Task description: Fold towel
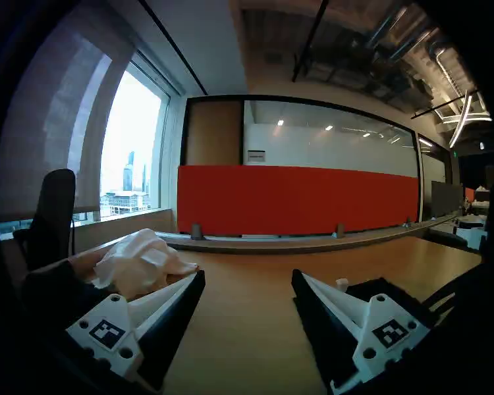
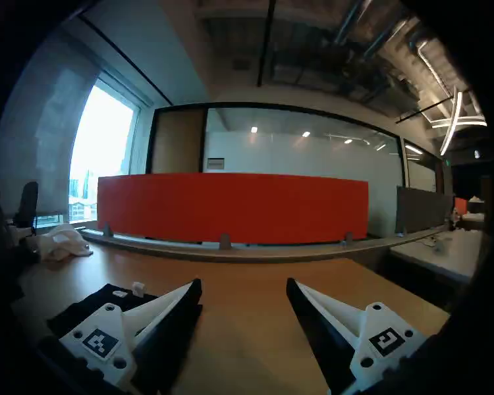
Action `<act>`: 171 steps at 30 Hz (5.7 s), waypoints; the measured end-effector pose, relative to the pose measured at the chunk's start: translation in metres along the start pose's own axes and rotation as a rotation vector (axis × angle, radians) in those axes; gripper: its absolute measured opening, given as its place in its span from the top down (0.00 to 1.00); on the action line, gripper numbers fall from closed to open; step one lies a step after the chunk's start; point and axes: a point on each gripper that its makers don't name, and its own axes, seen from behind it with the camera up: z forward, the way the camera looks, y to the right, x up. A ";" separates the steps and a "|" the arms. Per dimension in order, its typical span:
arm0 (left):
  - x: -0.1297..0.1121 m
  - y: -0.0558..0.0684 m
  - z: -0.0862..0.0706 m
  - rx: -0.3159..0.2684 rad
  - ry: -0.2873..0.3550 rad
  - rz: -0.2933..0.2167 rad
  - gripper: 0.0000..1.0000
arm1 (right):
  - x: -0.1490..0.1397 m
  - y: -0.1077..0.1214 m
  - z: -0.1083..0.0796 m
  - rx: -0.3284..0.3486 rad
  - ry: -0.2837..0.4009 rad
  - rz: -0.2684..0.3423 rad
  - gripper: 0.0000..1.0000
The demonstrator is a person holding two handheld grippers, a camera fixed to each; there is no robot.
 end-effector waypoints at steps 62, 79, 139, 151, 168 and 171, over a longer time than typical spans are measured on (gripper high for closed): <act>-0.066 0.119 -0.057 -0.567 -0.554 0.283 0.02 | -0.047 -0.094 -0.059 0.611 -0.519 -0.272 0.00; -0.146 0.126 -0.059 -0.615 -0.692 0.328 0.02 | -0.134 -0.109 -0.074 0.672 -0.667 -0.295 0.00; -0.201 0.138 -0.075 -0.640 -0.886 0.347 0.51 | -0.191 -0.101 -0.093 0.736 -0.838 -0.292 0.79; -0.198 0.137 -0.074 -0.608 -0.906 0.320 0.87 | -0.175 -0.107 -0.093 0.733 -0.799 -0.236 0.85; -0.142 0.141 -0.076 -0.578 -0.856 0.286 0.86 | -0.121 -0.103 -0.094 0.720 -0.717 -0.247 0.85; -0.135 0.141 -0.082 -0.582 -0.860 0.287 0.86 | -0.111 -0.102 -0.098 0.727 -0.712 -0.253 0.85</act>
